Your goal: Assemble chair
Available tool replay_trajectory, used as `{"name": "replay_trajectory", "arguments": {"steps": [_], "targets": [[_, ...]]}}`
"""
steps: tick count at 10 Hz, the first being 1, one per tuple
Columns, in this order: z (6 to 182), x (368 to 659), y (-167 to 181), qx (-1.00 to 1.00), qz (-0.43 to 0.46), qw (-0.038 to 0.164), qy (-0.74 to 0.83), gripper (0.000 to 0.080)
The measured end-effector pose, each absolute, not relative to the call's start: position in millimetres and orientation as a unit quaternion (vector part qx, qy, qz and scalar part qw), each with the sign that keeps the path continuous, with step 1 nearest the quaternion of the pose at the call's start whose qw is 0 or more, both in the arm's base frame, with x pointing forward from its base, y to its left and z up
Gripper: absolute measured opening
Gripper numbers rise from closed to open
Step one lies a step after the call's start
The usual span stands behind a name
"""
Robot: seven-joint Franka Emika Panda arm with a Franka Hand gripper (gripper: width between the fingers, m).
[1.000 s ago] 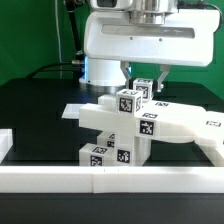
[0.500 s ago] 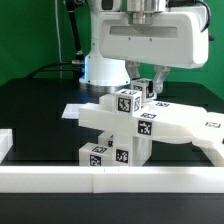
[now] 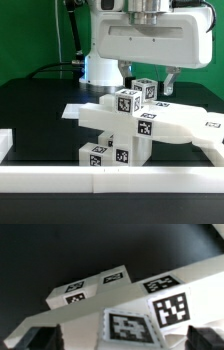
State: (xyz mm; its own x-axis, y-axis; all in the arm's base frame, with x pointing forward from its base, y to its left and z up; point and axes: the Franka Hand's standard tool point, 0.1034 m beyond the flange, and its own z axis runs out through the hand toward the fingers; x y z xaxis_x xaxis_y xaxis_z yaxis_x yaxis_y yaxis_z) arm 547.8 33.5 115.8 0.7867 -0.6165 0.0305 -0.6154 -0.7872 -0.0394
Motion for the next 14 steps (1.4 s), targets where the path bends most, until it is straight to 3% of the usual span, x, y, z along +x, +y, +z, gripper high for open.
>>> {"name": "replay_trajectory", "arguments": {"steps": [5, 11, 12, 13, 14], "targets": [[117.5, 548.6, 31.8, -0.999, -0.025, 0.004, 0.048, 0.0649], [117.8, 549.0, 24.4, -0.992, -0.024, -0.006, -0.126, 0.0649], [117.7, 549.0, 24.3, -0.992, -0.024, -0.006, -0.124, 0.052], [117.6, 548.9, 24.3, -0.993, -0.024, -0.005, -0.117, 0.052], [117.5, 548.9, 24.4, -0.994, -0.024, -0.005, -0.108, 0.0382]]}}
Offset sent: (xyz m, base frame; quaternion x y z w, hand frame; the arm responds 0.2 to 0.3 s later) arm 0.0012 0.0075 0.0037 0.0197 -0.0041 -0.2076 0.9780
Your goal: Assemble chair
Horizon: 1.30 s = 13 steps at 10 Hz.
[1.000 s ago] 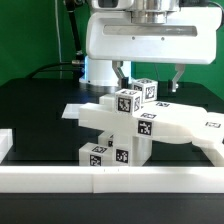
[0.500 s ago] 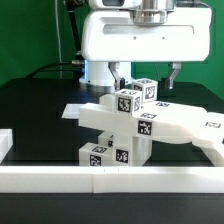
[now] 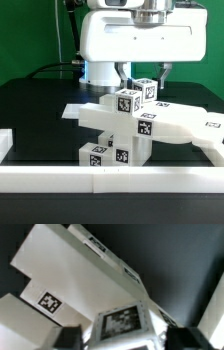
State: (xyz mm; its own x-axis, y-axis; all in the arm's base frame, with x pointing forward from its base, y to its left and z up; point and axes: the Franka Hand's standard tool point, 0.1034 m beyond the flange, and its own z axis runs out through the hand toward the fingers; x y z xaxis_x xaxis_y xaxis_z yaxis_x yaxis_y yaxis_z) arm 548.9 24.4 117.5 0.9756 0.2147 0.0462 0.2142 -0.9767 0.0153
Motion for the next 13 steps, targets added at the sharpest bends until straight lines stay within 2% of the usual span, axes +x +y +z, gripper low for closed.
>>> {"name": "replay_trajectory", "arguments": {"steps": [1, 6, 11, 12, 13], "targets": [[117.2, 548.8, 24.2, 0.997, 0.024, 0.004, 0.075, 0.0286], [116.4, 550.7, 26.0, 0.979, 0.025, -0.002, -0.202, 0.0287], [116.5, 555.4, 30.0, 0.873, 0.017, -0.017, -0.487, 0.0288], [116.3, 555.4, 30.2, 0.867, 0.017, -0.017, -0.498, 0.0355], [116.1, 555.3, 30.0, 0.872, 0.017, -0.017, -0.489, 0.0355]]}}
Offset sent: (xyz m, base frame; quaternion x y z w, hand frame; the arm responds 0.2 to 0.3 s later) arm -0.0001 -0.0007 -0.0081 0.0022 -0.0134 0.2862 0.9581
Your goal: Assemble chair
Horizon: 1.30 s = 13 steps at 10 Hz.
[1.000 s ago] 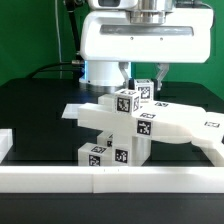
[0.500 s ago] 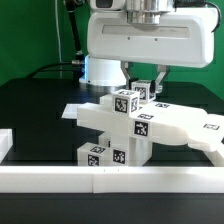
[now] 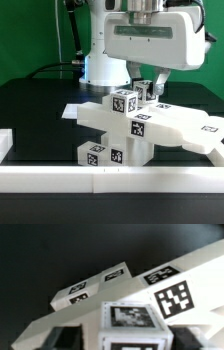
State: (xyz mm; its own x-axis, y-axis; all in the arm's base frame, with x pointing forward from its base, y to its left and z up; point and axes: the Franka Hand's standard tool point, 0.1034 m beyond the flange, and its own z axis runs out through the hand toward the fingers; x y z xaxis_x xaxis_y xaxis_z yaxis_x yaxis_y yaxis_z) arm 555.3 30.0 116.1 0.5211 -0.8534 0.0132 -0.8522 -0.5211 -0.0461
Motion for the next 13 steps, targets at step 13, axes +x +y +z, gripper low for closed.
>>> {"name": "replay_trajectory", "arguments": {"steps": [13], "targets": [[119.0, 556.1, 29.0, -0.999, -0.024, 0.001, -0.037, 0.0649]]}}
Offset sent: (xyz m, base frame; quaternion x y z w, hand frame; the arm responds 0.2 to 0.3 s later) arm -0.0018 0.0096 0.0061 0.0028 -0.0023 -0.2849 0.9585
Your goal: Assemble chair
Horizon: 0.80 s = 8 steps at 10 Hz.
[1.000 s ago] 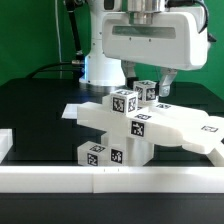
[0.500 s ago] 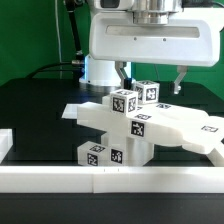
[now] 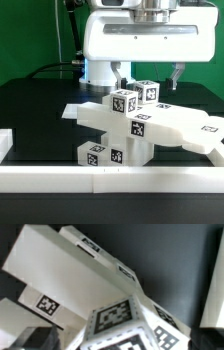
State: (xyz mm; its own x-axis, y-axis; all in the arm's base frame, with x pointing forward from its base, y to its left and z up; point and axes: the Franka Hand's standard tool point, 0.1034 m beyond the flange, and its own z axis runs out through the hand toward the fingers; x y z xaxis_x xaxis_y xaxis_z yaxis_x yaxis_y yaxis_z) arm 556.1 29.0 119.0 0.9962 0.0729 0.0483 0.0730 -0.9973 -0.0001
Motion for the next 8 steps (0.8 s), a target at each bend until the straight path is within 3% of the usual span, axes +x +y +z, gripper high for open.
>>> {"name": "replay_trajectory", "arguments": {"steps": [3, 4, 5, 6, 8], "targets": [[118.3, 556.0, 27.3, -0.998, -0.023, -0.002, -0.066, 0.0625], [118.2, 555.9, 27.2, -0.998, -0.023, -0.002, -0.056, 0.0446], [118.2, 555.9, 27.2, -0.998, -0.023, -0.002, -0.056, 0.0446], [118.0, 556.1, 27.5, -0.999, -0.024, -0.001, -0.027, 0.0285], [118.0, 556.6, 29.4, -0.997, -0.024, 0.001, 0.075, 0.0285]]}}
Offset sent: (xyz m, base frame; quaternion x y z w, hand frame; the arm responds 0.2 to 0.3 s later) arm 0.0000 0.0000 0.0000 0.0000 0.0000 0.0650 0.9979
